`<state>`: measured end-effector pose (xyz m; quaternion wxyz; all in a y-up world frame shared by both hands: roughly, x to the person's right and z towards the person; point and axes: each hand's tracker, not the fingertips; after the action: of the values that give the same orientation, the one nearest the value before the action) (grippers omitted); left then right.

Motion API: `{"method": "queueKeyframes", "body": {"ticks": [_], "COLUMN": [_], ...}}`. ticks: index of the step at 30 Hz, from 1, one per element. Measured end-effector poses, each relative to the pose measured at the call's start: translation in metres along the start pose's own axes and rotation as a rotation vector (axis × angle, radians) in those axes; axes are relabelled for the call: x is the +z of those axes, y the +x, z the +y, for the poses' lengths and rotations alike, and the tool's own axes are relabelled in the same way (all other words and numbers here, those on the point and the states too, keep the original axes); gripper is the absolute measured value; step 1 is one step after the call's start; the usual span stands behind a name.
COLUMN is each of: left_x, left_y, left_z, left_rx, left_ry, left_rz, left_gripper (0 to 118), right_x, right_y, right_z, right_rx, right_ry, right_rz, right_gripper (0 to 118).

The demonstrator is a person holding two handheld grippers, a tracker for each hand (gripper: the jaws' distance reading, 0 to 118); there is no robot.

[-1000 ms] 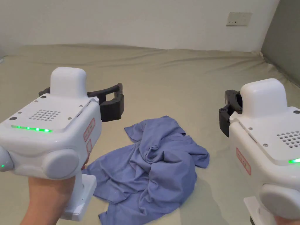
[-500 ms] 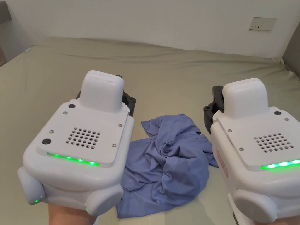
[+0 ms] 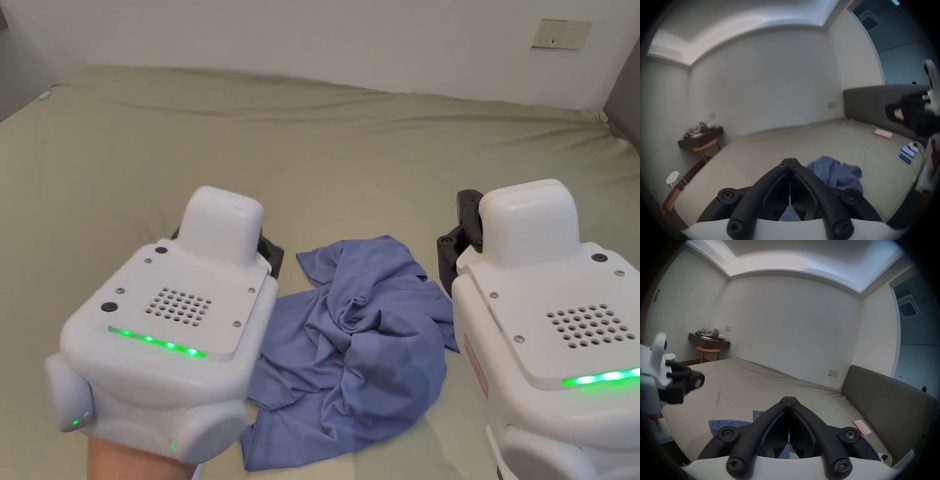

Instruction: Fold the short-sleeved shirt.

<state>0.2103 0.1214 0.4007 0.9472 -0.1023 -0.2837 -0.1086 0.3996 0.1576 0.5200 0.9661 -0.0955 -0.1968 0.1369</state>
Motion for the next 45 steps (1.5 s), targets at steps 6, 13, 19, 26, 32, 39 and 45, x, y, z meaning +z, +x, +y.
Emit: {"method": "queueKeyframes", "body": {"ticks": [6,13,19,26,32,39,45], "left_x": [-0.044,-0.068,-0.090,-0.078,-0.065,-0.039,-0.029], "left_y": [0.008,0.029,0.040,0.044,0.034,0.009,0.000], "left_z": [-0.094,-0.195,-0.218,-0.208,-0.188,-0.165,-0.165], "left_rx": [-0.028,0.029,0.070,0.077,0.162,0.176,0.183], "left_ry": [-0.366,-0.668,-0.726,-0.708,-0.656,-0.598,-0.615], "left_rz": [-0.093,-0.121,-0.112,-0.138,-0.167,-0.202,-0.206], "left_gripper": [3,111,111,71,6,6,6], "right_x": [-0.013,-0.022,-0.020,-0.046,-0.122,-0.230,-0.287], "right_y": [0.011,0.036,0.050,0.061,0.075,0.075,0.067], "right_z": [-0.033,-0.066,-0.083,-0.099,-0.139,-0.219,-0.263], "right_rx": [0.001,-0.032,-0.030,-0.028,-0.142,-0.059,-0.097], "right_ry": [-0.082,-0.172,-0.225,-0.299,-0.498,-0.766,-0.875], "right_rz": [0.002,-0.027,-0.052,-0.037,0.081,0.086,0.103], "right_gripper": [2,2,2,2,5,110,110]}}
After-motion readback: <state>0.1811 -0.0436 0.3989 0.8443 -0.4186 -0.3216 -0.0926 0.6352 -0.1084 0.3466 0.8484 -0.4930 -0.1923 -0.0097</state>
